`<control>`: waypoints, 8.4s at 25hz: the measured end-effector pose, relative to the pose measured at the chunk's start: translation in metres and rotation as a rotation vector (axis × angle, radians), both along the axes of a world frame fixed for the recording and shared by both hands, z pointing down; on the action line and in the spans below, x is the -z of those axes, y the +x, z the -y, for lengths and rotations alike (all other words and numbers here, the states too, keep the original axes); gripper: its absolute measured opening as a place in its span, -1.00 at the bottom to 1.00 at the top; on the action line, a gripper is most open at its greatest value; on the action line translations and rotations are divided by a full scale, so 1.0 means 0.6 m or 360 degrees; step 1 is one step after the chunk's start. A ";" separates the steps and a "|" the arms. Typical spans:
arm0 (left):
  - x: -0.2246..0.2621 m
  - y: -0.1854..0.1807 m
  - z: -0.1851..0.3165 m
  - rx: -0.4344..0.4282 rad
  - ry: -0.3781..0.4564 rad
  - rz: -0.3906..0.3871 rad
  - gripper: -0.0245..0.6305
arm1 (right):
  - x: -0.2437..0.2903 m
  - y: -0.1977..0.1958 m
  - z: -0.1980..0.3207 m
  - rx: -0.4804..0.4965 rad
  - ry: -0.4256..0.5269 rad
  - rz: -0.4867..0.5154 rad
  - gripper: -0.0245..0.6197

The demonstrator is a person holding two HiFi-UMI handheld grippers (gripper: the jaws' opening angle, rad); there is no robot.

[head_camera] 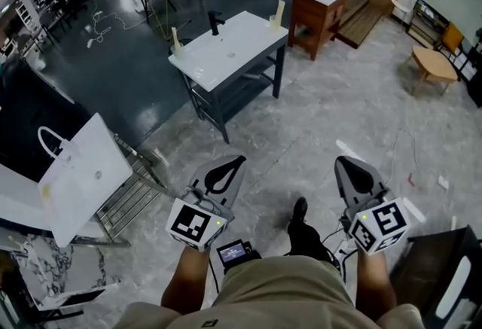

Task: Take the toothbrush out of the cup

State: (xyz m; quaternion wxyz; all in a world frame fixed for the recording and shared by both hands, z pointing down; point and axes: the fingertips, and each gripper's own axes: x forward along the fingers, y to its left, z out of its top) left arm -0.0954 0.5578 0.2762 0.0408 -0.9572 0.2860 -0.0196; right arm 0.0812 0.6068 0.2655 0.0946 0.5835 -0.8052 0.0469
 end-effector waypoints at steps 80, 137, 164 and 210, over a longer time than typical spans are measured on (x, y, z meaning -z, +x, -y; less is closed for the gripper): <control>-0.174 0.439 1.395 0.0518 -0.0386 0.0209 -0.91 | -0.327 0.502 1.649 0.0222 -0.0500 0.0112 -0.53; -0.091 0.367 1.394 0.0995 -0.0227 0.0194 -0.90 | -0.121 0.402 1.678 0.0651 0.0002 -0.0011 -0.84; -0.111 -0.313 1.006 0.0822 -0.0187 0.0035 -0.91 | -0.027 -0.099 1.210 0.0192 0.0072 -0.0097 -0.84; -0.500 -0.364 1.518 0.1087 -0.0613 0.0277 -0.39 | -0.351 -0.121 1.380 0.0382 -0.0539 -0.0084 -0.84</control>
